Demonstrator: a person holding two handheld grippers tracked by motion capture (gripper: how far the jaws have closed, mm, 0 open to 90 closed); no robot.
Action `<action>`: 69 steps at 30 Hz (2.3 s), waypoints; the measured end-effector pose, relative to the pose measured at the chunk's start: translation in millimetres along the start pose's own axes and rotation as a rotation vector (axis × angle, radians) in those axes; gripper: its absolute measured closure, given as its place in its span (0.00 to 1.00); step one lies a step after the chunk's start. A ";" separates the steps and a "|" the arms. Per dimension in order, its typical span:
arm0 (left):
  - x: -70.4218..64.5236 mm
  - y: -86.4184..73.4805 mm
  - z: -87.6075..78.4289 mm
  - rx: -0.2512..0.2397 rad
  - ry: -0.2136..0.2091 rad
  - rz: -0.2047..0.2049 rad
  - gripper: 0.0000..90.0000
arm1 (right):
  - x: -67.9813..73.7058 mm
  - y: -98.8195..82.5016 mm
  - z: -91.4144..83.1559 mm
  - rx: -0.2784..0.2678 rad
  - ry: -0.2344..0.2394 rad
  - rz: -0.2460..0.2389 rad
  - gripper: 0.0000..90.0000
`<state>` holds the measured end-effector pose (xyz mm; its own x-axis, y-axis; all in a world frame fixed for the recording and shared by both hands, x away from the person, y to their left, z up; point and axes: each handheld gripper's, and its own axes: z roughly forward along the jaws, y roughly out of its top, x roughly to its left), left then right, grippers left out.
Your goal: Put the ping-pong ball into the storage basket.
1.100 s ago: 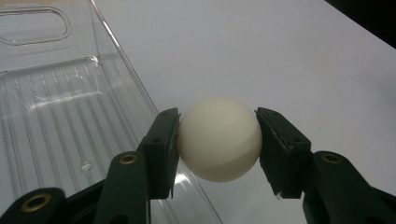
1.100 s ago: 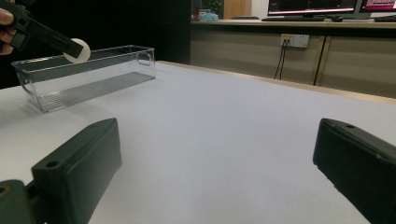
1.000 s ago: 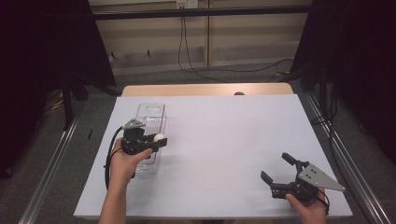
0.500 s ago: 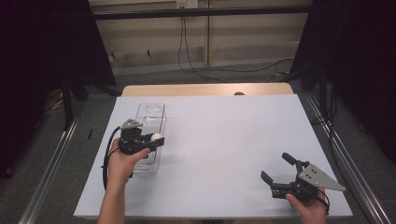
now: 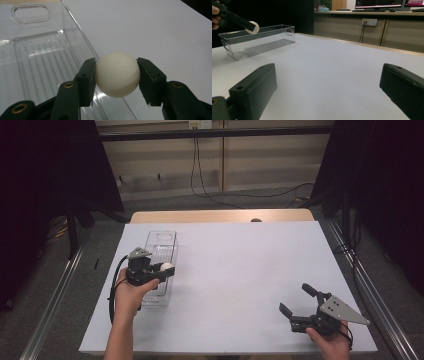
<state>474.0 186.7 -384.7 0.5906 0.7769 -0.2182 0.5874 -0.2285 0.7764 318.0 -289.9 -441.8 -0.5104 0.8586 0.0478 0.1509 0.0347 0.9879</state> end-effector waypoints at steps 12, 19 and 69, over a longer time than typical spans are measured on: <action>3.4 0.0 -4.0 -0.009 0.010 -0.004 0.57 | 0.1 -0.1 0.1 0.001 0.002 -0.001 0.01; 5.3 0.6 -7.6 -0.007 0.011 0.007 0.57 | 0.1 -0.1 0.1 0.003 0.000 -0.006 0.01; 21.0 -6.8 -9.0 -0.011 0.100 -0.009 0.57 | 0.2 0.0 0.5 -0.001 0.000 0.002 0.01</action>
<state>477.5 209.9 -389.2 0.5269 0.8337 -0.1653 0.5861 -0.2156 0.7810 318.3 -289.4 -441.9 -0.5102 0.8586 0.0498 0.1511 0.0325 0.9880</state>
